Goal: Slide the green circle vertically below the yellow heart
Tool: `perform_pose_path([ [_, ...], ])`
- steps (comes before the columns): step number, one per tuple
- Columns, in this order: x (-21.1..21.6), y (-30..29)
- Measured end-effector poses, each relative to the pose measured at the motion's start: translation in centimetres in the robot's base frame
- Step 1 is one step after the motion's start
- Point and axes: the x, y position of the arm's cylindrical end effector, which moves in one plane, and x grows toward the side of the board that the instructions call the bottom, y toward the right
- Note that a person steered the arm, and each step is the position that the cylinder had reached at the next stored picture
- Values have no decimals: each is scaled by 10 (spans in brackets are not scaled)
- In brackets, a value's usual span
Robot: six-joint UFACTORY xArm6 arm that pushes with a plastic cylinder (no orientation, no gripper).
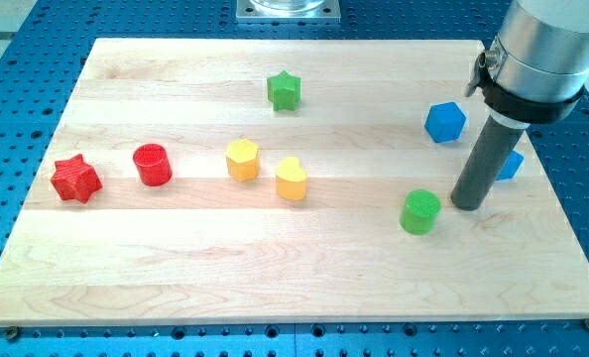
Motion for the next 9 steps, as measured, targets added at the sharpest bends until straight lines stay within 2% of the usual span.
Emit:
perform_pose_path([
  [2, 17, -3],
  [5, 20, -16],
  [6, 26, -38],
  [7, 26, -97],
  [8, 26, -110],
  [9, 27, -159],
])
